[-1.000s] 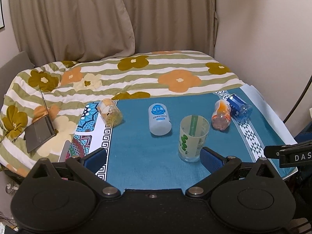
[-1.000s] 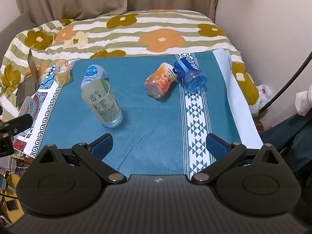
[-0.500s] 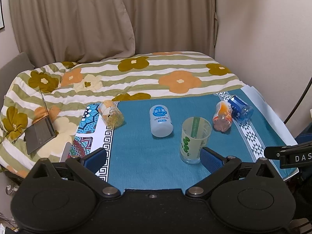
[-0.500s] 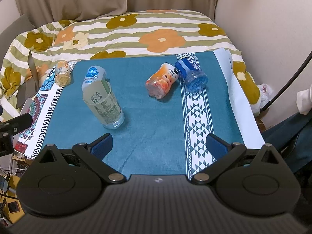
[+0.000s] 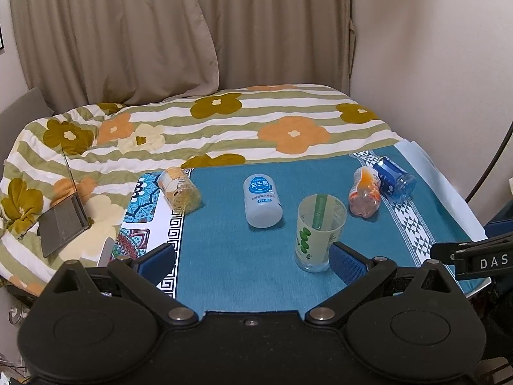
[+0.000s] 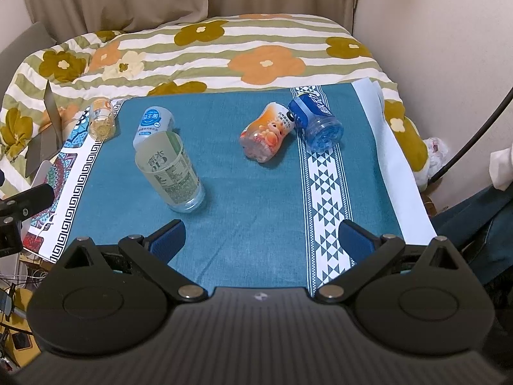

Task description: Flip cup upright

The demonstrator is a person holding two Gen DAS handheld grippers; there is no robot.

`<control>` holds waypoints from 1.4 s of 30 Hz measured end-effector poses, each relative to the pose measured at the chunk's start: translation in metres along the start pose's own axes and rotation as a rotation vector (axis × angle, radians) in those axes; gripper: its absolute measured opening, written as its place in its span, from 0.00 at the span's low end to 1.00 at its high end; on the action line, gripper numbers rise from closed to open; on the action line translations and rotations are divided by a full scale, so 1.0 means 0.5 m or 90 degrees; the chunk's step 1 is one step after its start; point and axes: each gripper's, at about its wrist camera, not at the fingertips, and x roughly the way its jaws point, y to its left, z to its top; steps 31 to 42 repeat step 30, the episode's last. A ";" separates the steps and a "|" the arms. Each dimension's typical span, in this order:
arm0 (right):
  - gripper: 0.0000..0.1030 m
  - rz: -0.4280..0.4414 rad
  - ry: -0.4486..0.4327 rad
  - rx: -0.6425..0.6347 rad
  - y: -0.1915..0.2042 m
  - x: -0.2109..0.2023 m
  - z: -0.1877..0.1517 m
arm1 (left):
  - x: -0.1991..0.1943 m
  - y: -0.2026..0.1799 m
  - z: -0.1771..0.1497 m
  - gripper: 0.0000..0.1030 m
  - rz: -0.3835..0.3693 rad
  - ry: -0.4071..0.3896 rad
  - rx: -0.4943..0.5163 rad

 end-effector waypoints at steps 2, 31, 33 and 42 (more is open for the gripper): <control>1.00 0.000 0.001 0.000 0.000 0.001 0.001 | 0.002 0.000 0.000 1.00 0.000 0.000 0.000; 1.00 0.051 -0.013 -0.039 0.028 0.039 0.007 | 0.025 0.025 0.010 1.00 0.024 0.007 -0.032; 1.00 0.051 -0.013 -0.039 0.028 0.039 0.007 | 0.025 0.025 0.010 1.00 0.024 0.007 -0.032; 1.00 0.051 -0.013 -0.039 0.028 0.039 0.007 | 0.025 0.025 0.010 1.00 0.024 0.007 -0.032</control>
